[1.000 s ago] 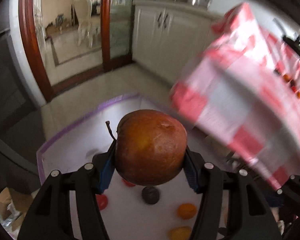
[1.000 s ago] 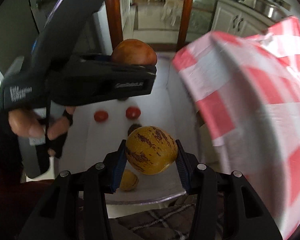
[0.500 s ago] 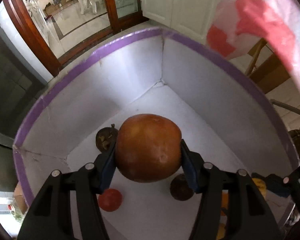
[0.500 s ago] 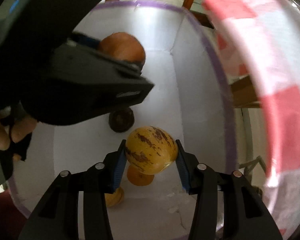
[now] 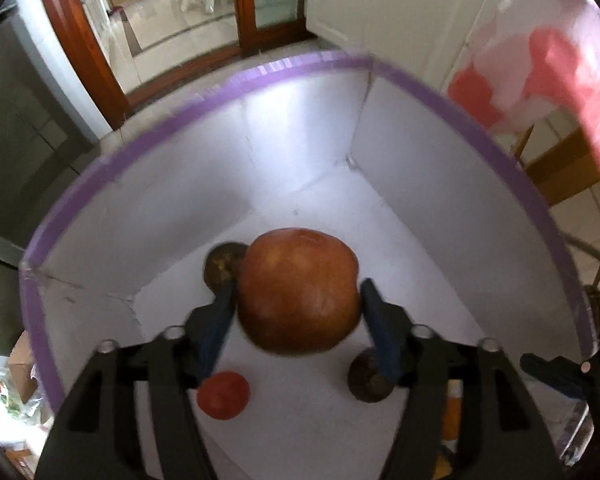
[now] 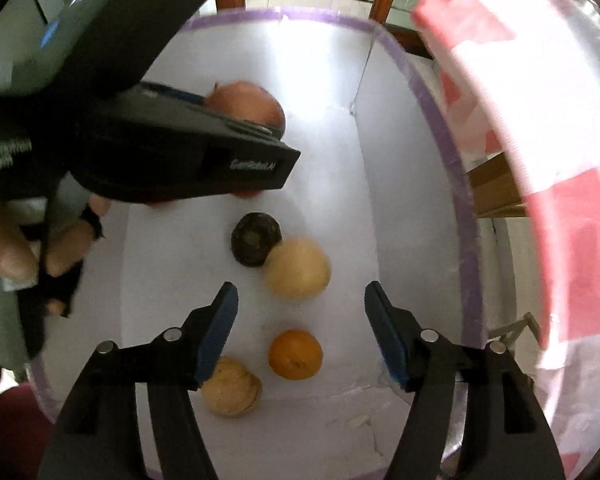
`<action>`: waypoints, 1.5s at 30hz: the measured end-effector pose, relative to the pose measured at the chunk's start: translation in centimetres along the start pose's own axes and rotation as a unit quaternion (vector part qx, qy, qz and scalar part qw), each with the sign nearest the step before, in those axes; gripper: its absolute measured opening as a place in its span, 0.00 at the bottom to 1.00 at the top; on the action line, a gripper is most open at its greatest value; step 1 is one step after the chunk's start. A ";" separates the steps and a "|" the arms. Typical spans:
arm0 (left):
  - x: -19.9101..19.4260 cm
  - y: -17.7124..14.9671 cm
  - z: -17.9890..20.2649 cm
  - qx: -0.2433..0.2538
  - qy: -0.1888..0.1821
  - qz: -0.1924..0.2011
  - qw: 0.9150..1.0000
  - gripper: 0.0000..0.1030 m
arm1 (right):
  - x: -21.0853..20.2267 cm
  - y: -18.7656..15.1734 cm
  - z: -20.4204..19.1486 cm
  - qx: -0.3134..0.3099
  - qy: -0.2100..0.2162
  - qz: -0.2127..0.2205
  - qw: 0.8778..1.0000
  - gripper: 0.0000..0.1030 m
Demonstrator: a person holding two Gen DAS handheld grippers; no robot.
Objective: Organize fruits
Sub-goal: 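Open both grippers to drop the melon and reddish-brown fruit into the box, then move both open grippers back over the fruit cluster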
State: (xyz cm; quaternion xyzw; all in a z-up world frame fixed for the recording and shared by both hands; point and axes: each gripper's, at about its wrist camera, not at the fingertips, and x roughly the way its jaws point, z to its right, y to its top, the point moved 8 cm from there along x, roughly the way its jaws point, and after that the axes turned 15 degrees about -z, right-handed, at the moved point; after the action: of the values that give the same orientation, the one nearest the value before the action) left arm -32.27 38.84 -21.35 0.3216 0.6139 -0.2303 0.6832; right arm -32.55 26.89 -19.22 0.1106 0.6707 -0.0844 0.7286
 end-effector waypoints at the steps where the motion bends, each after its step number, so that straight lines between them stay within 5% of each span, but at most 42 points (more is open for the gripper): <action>1: -0.8 0.1 -0.1 -0.004 0.001 0.013 1.000 0.79 | -0.4 0.0 0.1 0.002 0.005 0.003 1.000 0.64; 6: -7.0 1.0 -0.8 -0.026 -0.025 0.100 0.994 0.92 | -4.6 -1.4 -0.4 -0.013 0.039 0.035 0.999 0.65; 10: -14.9 2.0 -0.4 -0.046 -0.038 0.197 0.979 0.98 | -12.9 -3.3 0.2 -0.022 0.071 0.131 0.989 0.72; 14: -21.6 2.8 3.9 0.004 -0.048 0.257 0.965 0.98 | -20.8 -6.6 3.7 0.012 0.053 0.232 0.971 0.81; 18: -25.6 2.1 12.7 0.104 -0.048 0.284 0.952 0.98 | -25.3 -9.7 9.5 0.079 0.006 0.293 0.953 0.84; 24: -25.9 0.7 29.5 0.260 -0.059 0.268 0.926 0.98 | -24.9 -18.1 20.1 0.239 -0.025 0.307 0.921 0.84; 26: -24.4 0.4 34.3 0.294 -0.057 0.256 0.919 0.98 | -23.5 -21.4 24.5 0.314 -0.032 0.297 0.901 0.84; 33: -19.0 3.2 47.6 0.295 -0.130 0.177 0.930 0.98 | -18.1 -30.5 39.4 0.527 -0.029 0.262 0.808 0.84; 36: -17.5 5.5 51.5 0.280 -0.135 0.173 0.935 0.98 | -16.0 -32.9 44.5 0.574 -0.033 0.242 0.781 0.84; 40: -16.7 8.0 54.8 0.266 -0.159 0.166 0.936 0.98 | -14.7 -33.8 49.0 0.603 -0.037 0.232 0.762 0.84; 45: -14.7 9.6 55.3 0.245 -0.188 0.126 0.943 0.98 | -13.8 -32.2 53.5 0.602 -0.038 0.222 0.766 0.84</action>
State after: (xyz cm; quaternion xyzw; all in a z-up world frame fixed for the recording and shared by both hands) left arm 10.71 4.32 -3.12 0.5048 0.3534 -0.3416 0.7097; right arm 8.85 -19.05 -2.98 0.6688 0.4110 -0.3108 0.5359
